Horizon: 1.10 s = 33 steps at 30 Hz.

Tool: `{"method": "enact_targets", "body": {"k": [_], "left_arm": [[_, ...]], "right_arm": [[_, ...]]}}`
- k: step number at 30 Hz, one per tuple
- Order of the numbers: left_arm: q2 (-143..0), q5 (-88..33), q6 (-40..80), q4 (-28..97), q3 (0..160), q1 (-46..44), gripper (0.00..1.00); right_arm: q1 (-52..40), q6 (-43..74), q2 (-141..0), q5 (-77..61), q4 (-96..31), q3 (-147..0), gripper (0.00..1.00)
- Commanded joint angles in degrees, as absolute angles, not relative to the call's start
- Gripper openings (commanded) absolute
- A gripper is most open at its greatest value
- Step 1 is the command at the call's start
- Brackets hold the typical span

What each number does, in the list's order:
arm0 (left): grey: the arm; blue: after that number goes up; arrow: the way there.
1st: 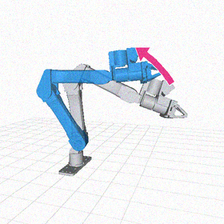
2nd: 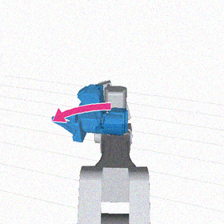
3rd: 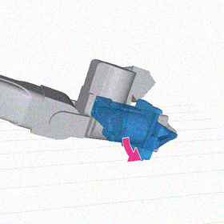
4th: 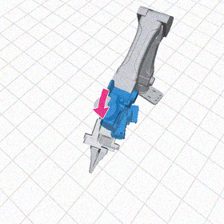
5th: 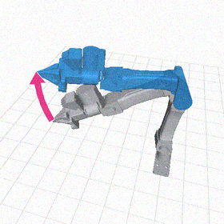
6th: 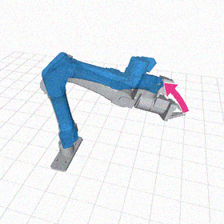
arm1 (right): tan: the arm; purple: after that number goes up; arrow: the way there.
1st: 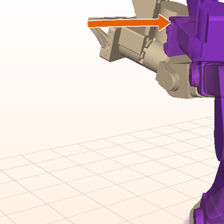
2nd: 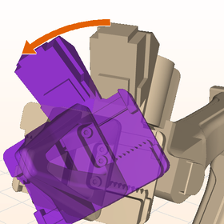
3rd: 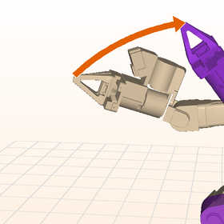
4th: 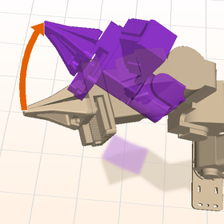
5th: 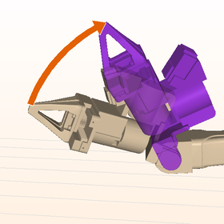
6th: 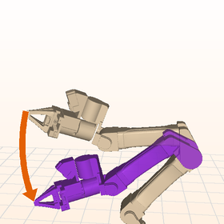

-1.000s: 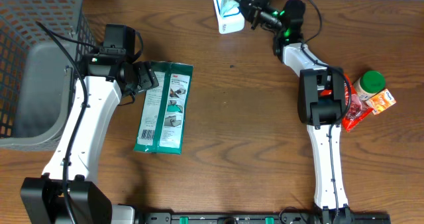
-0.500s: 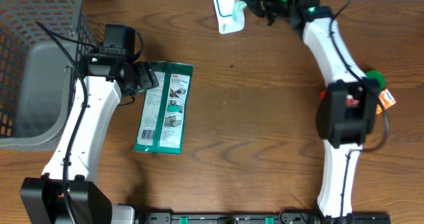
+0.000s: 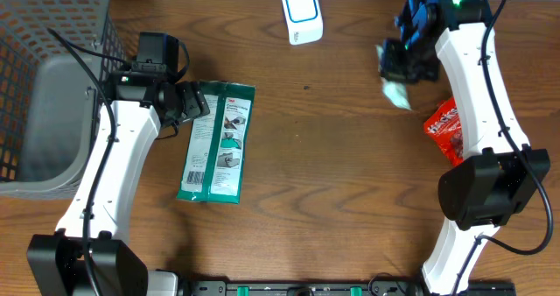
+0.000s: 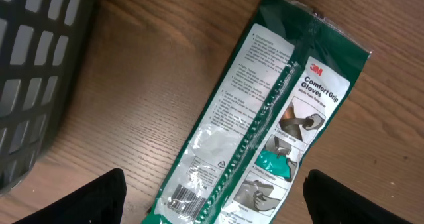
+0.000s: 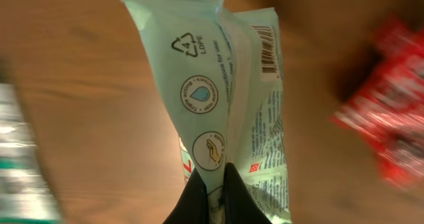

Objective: Scan the item barcode
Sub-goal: 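Carry the wipes pack to the right edge beside the jar and release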

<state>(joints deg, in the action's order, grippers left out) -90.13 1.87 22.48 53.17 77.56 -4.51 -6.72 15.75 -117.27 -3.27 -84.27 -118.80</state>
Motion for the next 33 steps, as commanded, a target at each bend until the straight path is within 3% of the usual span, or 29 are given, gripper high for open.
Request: {"method": "enact_targets", "body": {"k": [1,6,18,21,24,26,33], "left_arm": [[-89.9,2.6,22.2,53.3,78.4,-4.3,0.86],[-89.9,2.6,22.2,53.3,78.4,-4.3,0.86],[-89.9,2.6,22.2,53.3,78.4,-4.3,0.86],[-89.9,2.6,22.2,53.3,78.4,-4.3,0.86],[-89.9,2.6,22.2,53.3,78.4,-4.3,0.86],[-89.9,2.6,22.2,53.3,78.4,-4.3,0.86],[-89.9,2.6,22.2,53.3,78.4,-4.3,0.86]], "right_arm": [[-6.5,12.5,-117.3,14.1,-87.6,-116.2,0.01],[-6.3,15.8,-117.3,28.2,-86.4,-109.4,0.01],[-3.2,15.8,-117.3,35.7,-71.8,-91.7,0.03],[-2.0,15.8,-117.3,35.7,-70.0,-89.3,0.19],[-1.3,15.8,-117.3,35.5,-70.1,-88.5,0.46],[-1.1,15.8,-117.3,34.7,-70.0,-88.5,0.56],[-1.1,13.3,-115.5,26.5,-70.1,-90.0,0.6]]}}
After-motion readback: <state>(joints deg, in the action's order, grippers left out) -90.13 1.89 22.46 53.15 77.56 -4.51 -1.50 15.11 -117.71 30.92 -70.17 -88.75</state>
